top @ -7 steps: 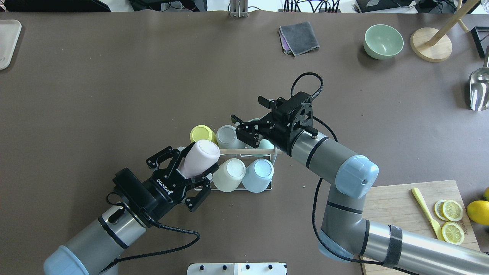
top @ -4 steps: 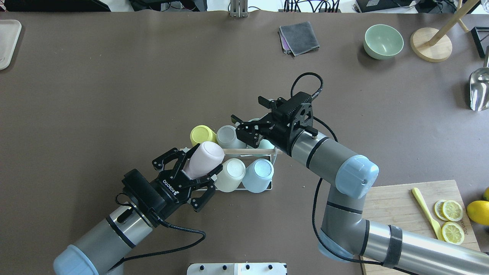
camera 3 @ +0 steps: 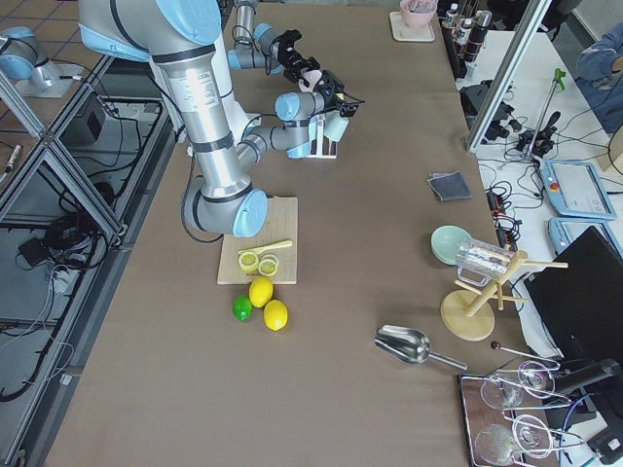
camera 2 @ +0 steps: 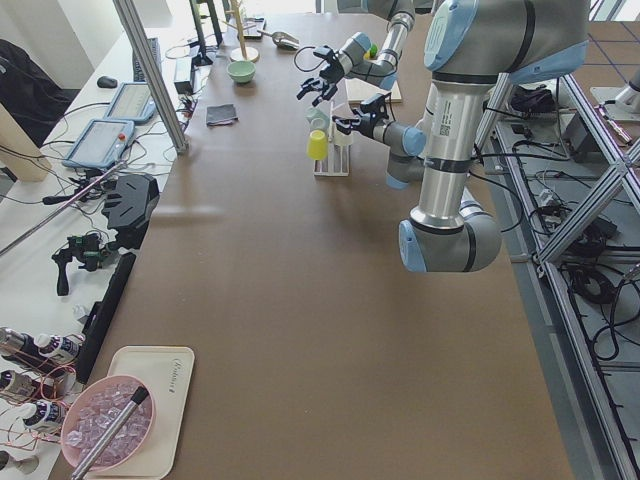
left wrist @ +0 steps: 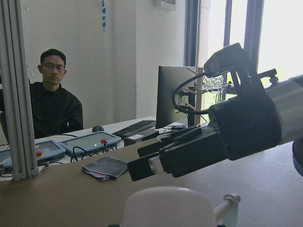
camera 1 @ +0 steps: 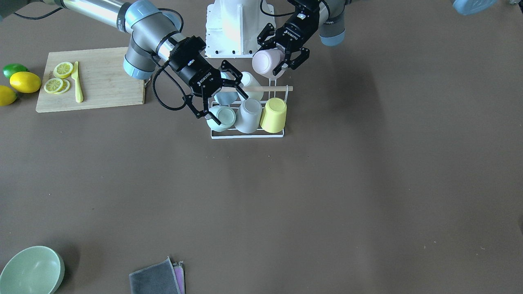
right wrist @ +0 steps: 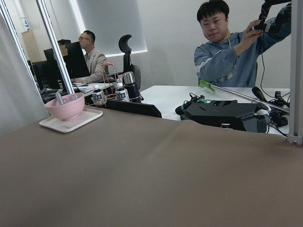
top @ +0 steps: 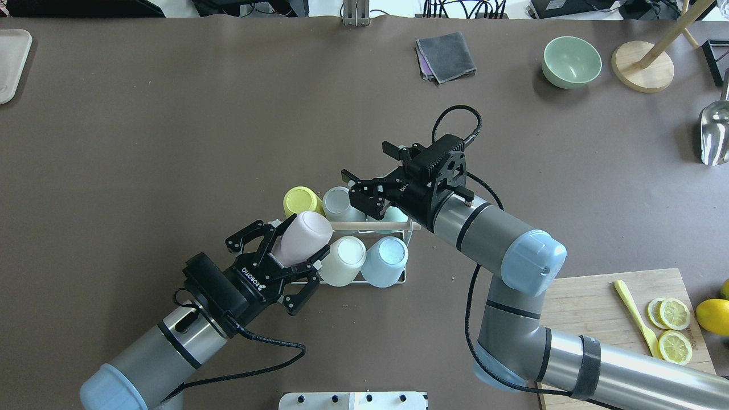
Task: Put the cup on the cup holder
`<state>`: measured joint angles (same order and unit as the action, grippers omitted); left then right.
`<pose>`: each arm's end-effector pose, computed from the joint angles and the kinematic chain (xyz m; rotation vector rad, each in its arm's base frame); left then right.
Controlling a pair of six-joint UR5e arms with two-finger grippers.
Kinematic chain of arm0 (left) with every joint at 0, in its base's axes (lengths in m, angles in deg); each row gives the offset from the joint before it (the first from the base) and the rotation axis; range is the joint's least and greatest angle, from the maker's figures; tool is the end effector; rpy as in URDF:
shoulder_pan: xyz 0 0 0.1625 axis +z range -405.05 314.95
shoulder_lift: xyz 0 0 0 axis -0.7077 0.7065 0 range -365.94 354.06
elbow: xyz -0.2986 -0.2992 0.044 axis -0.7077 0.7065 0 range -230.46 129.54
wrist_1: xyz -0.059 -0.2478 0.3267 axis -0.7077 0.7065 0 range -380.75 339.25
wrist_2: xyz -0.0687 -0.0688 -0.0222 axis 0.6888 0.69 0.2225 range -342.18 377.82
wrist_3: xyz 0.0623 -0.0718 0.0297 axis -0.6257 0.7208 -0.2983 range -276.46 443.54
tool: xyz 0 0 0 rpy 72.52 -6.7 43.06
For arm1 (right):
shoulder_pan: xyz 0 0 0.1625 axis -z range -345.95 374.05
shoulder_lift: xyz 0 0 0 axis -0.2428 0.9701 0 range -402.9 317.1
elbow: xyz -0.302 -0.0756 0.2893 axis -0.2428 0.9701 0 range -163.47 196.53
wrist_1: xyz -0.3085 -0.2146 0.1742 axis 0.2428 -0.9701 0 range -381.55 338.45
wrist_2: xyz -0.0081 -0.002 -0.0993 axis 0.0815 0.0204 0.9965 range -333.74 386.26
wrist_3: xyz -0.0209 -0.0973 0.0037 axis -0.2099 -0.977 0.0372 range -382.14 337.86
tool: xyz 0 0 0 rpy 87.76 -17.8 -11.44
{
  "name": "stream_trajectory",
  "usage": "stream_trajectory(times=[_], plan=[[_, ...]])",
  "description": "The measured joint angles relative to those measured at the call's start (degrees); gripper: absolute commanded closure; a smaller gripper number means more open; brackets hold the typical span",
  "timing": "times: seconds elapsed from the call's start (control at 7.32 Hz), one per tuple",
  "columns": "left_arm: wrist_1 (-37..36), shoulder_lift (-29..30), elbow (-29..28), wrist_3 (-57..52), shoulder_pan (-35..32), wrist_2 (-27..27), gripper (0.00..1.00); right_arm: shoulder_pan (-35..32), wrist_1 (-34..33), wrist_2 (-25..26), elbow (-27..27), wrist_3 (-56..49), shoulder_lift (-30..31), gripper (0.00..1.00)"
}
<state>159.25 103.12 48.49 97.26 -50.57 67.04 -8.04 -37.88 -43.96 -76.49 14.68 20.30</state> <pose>0.4834 -0.2461 0.2565 1.5554 1.1514 0.0846 -0.4929 -0.3803 0.2281 1.2779 -1.2573 -0.0770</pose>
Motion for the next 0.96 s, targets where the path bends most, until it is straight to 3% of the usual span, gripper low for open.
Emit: stream_trajectory(times=[0.27,0.68,0.82,0.96], plan=[[0.0,0.1,-0.6,-0.1,-0.1,0.0,1.00,-0.8,-7.3,-2.8,-4.6,0.2,0.1,0.00],[0.2,0.3,-2.2,-0.1,-0.1,-0.1,1.00,-4.5,-32.6,-12.9,-18.3,1.1,0.1,0.00],[0.6,0.2,-2.7,-0.1,-0.1,0.0,0.94,-7.3,-42.3,-18.2,-22.5,1.9,0.2,0.00],[0.8,0.1,-3.1,-0.1,-0.1,0.0,0.46,-11.4,-50.0,-25.7,-24.5,2.8,0.3,0.00]])
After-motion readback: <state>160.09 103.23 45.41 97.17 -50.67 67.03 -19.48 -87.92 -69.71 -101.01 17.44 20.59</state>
